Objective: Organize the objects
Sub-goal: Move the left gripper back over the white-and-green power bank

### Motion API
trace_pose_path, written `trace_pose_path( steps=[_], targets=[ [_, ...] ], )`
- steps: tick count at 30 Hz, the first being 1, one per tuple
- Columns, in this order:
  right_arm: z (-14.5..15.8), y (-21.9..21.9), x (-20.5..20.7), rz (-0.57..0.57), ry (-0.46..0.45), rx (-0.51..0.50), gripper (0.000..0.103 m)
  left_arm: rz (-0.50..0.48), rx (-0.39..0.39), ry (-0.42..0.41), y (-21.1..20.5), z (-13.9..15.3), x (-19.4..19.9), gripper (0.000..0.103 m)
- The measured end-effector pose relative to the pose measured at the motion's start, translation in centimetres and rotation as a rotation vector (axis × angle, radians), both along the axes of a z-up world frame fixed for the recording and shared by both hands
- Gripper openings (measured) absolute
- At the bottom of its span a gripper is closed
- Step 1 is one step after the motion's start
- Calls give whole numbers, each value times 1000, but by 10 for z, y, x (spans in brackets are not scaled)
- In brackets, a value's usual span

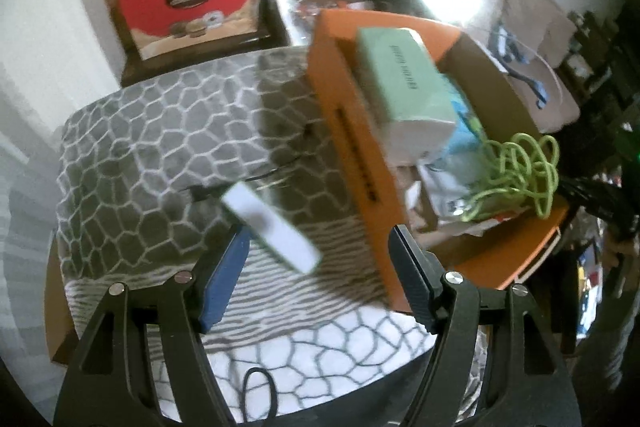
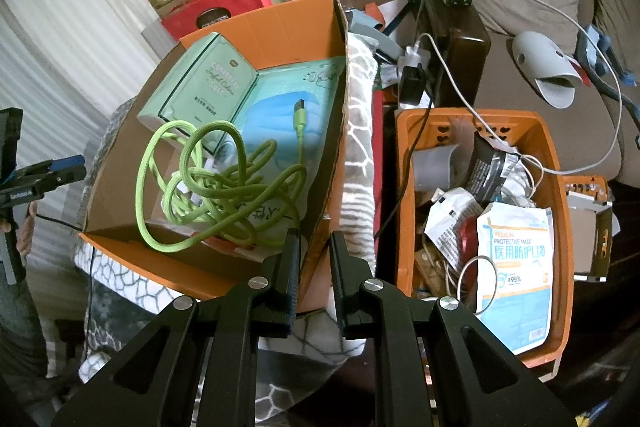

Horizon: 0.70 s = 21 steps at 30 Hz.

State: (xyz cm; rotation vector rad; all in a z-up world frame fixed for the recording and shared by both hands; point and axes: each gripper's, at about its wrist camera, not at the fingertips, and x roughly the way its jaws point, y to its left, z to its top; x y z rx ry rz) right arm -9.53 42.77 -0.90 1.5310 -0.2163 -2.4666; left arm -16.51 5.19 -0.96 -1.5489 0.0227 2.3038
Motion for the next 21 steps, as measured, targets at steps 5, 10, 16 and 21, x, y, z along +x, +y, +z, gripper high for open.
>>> trace_pose_path(
  steps=[5, 10, 16, 21],
  targets=[
    [0, 0, 0, -3, -1, -1, 14, 56, -10, -31, -22, -13, -8, 69],
    [-2, 2, 1, -11, -1, -7, 14, 111, 16, -104, -37, -34, -21, 69],
    [-2, 1, 1, -19, -4, -7, 14, 174, 77, -183, -35, -55, -39, 69],
    [-2, 1, 1, -26, -6, -7, 14, 200, 73, -209, -22, -67, -49, 69]
  ],
)
